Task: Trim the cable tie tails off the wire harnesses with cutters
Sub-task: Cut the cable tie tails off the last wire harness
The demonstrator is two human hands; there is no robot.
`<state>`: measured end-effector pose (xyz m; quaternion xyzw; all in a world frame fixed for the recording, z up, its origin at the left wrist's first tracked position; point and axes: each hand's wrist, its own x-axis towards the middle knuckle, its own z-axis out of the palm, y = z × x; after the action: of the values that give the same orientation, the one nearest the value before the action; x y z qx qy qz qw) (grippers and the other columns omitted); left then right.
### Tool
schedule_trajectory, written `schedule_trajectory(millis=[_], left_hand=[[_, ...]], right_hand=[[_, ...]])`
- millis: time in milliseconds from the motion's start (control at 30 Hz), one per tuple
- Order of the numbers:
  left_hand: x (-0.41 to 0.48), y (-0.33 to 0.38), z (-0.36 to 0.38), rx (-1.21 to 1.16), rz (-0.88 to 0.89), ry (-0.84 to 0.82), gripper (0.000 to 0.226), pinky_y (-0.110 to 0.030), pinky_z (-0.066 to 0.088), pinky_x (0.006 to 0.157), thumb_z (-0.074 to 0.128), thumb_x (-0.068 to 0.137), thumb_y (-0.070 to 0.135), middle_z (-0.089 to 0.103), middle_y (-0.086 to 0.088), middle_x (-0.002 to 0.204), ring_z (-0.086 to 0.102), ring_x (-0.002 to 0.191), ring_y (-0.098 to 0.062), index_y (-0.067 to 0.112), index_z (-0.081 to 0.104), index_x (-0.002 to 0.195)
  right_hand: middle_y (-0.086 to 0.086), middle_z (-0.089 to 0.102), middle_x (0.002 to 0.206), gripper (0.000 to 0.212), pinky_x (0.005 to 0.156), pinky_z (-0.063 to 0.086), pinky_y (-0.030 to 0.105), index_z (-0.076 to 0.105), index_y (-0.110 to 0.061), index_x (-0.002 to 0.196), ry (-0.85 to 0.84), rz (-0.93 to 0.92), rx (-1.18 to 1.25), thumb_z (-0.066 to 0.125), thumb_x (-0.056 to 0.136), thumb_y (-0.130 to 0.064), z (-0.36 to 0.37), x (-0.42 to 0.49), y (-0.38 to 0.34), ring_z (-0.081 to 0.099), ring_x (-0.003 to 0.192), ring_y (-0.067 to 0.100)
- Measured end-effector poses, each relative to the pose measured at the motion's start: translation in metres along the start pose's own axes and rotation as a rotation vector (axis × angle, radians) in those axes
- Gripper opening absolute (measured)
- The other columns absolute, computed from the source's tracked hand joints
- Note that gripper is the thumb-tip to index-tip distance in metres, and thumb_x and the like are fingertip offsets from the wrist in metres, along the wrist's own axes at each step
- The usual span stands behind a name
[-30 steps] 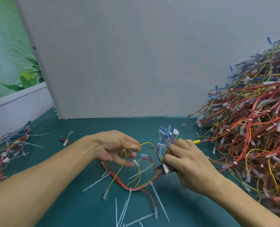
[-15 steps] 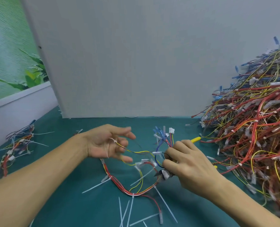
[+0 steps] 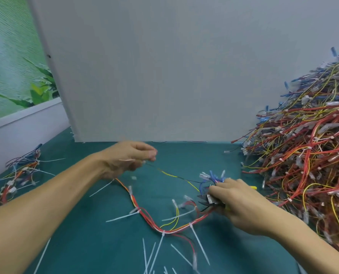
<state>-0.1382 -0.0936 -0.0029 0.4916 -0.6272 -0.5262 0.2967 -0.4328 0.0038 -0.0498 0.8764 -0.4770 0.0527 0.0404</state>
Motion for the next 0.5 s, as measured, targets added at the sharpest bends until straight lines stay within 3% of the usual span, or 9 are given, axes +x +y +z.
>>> schedule_trajectory(millis=[67, 167, 267, 367, 433, 500], left_hand=[[0.005, 0.006, -0.003, -0.031, 0.148, 0.070, 0.022, -0.019, 0.040, 0.062, 0.072, 0.078, 0.002, 0.065, 0.002, 0.079, 0.053, 0.061, -0.006, 0.015, 0.070, 0.095], [0.015, 0.004, 0.001, 0.466, 0.357, 0.247, 0.026, -0.020, 0.046, 0.081, 0.075, 0.078, 0.002, 0.065, 0.007, 0.080, 0.059, 0.072, -0.005, 0.023, 0.068, 0.093], [0.029, -0.008, 0.022, 0.936, 0.492, 0.428, 0.025, -0.030, 0.027, 0.094, 0.075, 0.080, 0.020, 0.065, 0.015, 0.087, 0.057, 0.095, -0.010, 0.026, 0.068, 0.103], [0.044, -0.029, 0.046, 1.310, 0.451, 0.441, 0.030, -0.035, 0.017, 0.100, 0.068, 0.083, 0.035, 0.063, 0.013, 0.104, 0.050, 0.111, -0.015, 0.032, 0.060, 0.112], [0.051, -0.046, 0.057, 1.362, 0.351, 0.427, 0.040, -0.040, 0.018, 0.104, 0.069, 0.081, 0.038, 0.054, 0.007, 0.114, 0.044, 0.114, -0.018, 0.031, 0.055, 0.117], [0.055, -0.059, 0.062, 1.308, 0.252, 0.429, 0.040, -0.037, 0.028, 0.097, 0.068, 0.082, 0.036, 0.048, 0.001, 0.117, 0.043, 0.112, -0.022, 0.028, 0.054, 0.118]], right_hand=[[-0.018, 0.038, 0.079, 0.025, 0.067, 0.025, 0.029, 0.032, -0.030, 0.082, -0.016, 0.008, 0.148, 0.054, 0.093, -0.030, -0.004, -0.002, -0.001, 0.032, 0.079, 0.011], [-0.018, 0.039, 0.075, 0.021, 0.067, 0.033, 0.028, 0.036, -0.025, 0.083, -0.043, -0.012, 0.273, 0.055, 0.090, -0.021, -0.010, 0.001, -0.006, 0.032, 0.078, 0.010], [-0.013, 0.041, 0.077, 0.022, 0.071, 0.037, 0.036, 0.035, -0.030, 0.082, -0.182, -0.055, 0.253, 0.056, 0.088, -0.023, -0.010, 0.010, -0.018, 0.043, 0.083, 0.018], [-0.007, 0.050, 0.085, 0.021, 0.068, 0.035, 0.034, 0.039, -0.036, 0.083, -0.320, -0.008, 0.187, 0.058, 0.084, -0.028, -0.003, 0.019, -0.027, 0.049, 0.088, 0.026], [-0.006, 0.049, 0.090, 0.023, 0.068, 0.033, 0.032, 0.039, -0.040, 0.083, -0.359, 0.028, 0.170, 0.056, 0.083, -0.025, 0.004, 0.022, -0.030, 0.052, 0.093, 0.028], [-0.006, 0.042, 0.095, 0.021, 0.071, 0.031, 0.030, 0.040, -0.039, 0.085, -0.341, 0.045, 0.178, 0.055, 0.084, -0.024, 0.007, 0.024, -0.031, 0.052, 0.101, 0.028]])
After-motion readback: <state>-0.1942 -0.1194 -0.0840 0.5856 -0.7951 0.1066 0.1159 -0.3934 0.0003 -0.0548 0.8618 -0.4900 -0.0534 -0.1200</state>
